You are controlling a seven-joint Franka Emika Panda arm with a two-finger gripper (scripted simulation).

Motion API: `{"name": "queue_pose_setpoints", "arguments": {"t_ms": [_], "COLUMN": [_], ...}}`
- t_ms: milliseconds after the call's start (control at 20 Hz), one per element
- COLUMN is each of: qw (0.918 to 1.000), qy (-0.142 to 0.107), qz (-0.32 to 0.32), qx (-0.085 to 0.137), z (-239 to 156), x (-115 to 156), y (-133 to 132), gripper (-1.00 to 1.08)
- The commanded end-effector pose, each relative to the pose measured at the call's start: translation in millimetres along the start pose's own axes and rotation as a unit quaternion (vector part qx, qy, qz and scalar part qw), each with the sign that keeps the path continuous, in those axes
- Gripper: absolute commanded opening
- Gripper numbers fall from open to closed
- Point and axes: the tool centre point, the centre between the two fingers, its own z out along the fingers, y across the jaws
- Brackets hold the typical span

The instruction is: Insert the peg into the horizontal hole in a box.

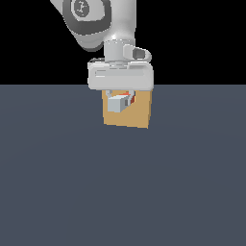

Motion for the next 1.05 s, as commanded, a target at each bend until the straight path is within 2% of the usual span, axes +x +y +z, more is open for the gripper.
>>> {"name": "queue_pose_setpoints", "arguments": {"t_ms": [0, 550, 750, 1000], "qw": [1.0000, 1.0000, 1.0000, 1.0000], "qy": [0.001, 0.002, 0.002, 0.002], "qz": [-0.001, -0.001, -0.001, -0.001], "qx": [-0.002, -0.003, -0.003, -0.003], "z": [-1.8, -3.1, -3.5, -3.5], "x": [12.0, 90.4, 104.9, 110.2], "y": [0.1, -0.4, 0.3, 1.1], "gripper": [-1.00, -1.00, -1.00, -1.00]}}
